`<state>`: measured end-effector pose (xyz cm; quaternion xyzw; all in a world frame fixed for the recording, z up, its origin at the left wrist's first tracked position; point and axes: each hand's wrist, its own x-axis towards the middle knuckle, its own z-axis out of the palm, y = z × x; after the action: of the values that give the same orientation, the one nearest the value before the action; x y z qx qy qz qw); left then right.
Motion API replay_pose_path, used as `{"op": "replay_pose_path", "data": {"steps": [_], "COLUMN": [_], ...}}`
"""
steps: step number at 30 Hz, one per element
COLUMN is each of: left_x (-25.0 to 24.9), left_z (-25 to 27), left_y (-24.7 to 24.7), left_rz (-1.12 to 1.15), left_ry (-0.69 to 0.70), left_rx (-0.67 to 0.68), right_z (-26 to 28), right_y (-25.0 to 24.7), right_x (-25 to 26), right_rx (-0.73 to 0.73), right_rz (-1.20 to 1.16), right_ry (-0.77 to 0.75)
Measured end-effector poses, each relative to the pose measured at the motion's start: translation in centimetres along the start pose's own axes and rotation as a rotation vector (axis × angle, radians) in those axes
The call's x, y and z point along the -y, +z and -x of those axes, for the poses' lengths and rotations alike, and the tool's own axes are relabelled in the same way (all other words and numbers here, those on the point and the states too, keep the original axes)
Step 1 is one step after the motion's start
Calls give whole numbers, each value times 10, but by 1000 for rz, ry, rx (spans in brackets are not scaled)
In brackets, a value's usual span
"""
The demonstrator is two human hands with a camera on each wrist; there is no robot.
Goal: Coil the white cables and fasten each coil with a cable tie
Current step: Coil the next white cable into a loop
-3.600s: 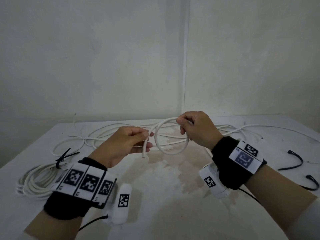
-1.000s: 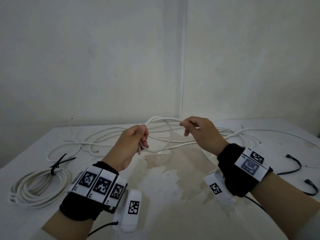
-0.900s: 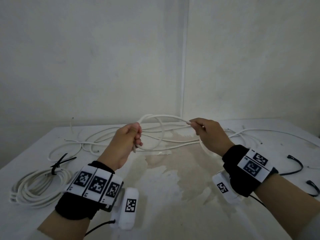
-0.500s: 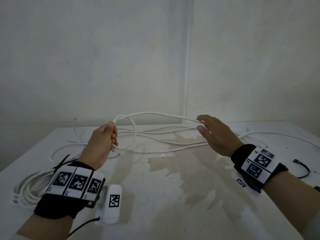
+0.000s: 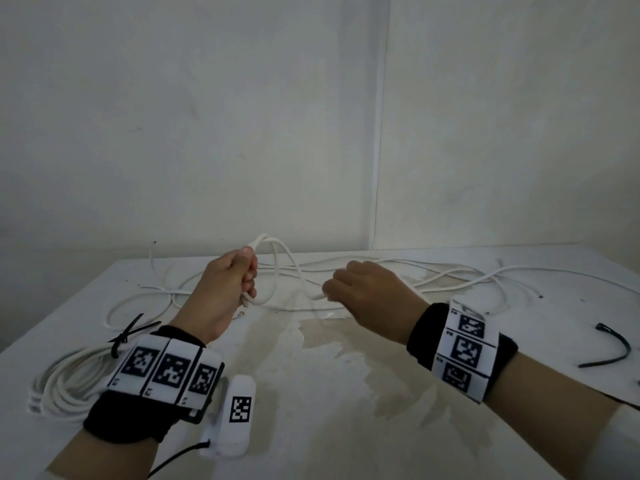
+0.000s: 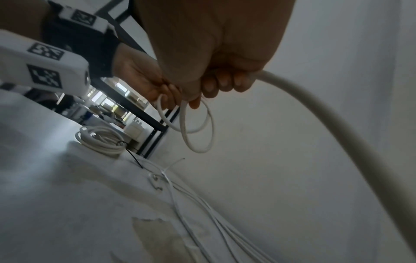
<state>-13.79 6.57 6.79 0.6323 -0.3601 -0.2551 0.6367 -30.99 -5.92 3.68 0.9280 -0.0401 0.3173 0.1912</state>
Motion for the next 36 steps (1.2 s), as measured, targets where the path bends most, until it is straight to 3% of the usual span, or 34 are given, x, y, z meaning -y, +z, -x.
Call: {"op": "replay_pose_path", "data": {"steps": [10,16,21,25,29,32,36], "left_x": [10,5,-2,-2,-1,-3,-9], "left_z": [10,22,25,27,28,27,26], "left_y": [34,41,40,37,38,40,41], "left_rz": [-100,-74,84,94,124,233,342], "left_ry": [54,-31,-123,-158,-171,-159,-154], "left_rx": [150,311,358,414,397,340,316], "right_z": [-23,-26,-23,-17,-15,-17,-25], "right_y": [-5,-27,-28,-27,-26,-24,-35], "right_x": [30,29,10,-9,-13,-3,6], "right_rx": [-77,122,-12,-67,-21,81,65], "right_rz": [-206,-641,-811,-794,-803,-949,-1216], "right_ry": [-69,300,421,485,584,648,725]}}
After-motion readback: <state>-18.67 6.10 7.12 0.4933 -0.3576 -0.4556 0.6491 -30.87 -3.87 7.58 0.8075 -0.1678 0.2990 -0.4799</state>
